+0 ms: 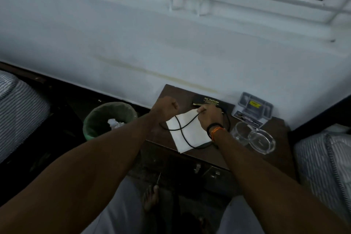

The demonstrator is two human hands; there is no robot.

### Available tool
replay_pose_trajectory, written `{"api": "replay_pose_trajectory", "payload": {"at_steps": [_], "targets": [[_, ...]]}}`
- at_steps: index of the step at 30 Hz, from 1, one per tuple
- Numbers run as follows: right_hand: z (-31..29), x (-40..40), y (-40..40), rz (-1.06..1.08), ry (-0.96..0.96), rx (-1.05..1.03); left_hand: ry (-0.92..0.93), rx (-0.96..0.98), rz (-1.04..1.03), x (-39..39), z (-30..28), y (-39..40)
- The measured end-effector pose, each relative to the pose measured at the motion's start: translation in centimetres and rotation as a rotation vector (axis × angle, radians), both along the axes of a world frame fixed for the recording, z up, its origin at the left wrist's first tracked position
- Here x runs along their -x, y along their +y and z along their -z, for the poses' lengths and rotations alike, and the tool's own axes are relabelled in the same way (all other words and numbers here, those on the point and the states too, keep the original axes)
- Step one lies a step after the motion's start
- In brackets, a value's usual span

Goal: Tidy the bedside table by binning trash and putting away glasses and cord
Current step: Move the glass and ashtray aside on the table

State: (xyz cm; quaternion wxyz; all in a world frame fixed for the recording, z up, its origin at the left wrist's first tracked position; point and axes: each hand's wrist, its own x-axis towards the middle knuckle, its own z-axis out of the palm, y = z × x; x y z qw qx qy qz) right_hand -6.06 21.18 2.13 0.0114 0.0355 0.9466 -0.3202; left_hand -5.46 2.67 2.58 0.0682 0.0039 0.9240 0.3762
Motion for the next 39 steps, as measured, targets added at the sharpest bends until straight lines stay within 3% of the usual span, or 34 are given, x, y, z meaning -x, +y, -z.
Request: {"api": "replay_pose_trajectory", "payload": {"at_steps": [9, 14, 21, 26, 28, 31, 35, 39], "targets": [[4.9, -4.1, 1.7, -0.165, 0.010, -0.166, 0.009, 0.088, 0.162, -0.3, 2.9, 4.2], [6.1, -4.6, 2.9, -0.168, 0.056, -0.127, -0.014, 0.011, 0.197, 0.8, 2.3, 7.4], [2.4, -5.2, 5.8, -0.108, 0.402, -0.005, -0.093, -0.204, 0.078, 1.6, 1.6, 11.2], [0.6, -5.9, 10.3, 0.130, 0.721, -0.114, -0.035, -0.114, 0.152, 1.4, 2.1, 14.2], [1.2, -6.6, 11.8, 0.222, 0.680, -0.149, -0.018, -0.053, 0.234, 1.0, 2.5, 14.7], [2.8, -7.3, 13.1, 0.250, 0.453, -0.121, 0.028, 0.051, 0.367, 0.6, 3.5, 15.1], [4.6, -7.1, 13.6, 0.259, 0.163, 0.049, 0.059, 0.075, 0.412, 0.4, 4.5, 15.6], [5.4, -6.8, 13.1, 0.301, 0.127, 0.158, 0.062, 0.073, 0.398, 0.6, 5.5, 15.5]]}}
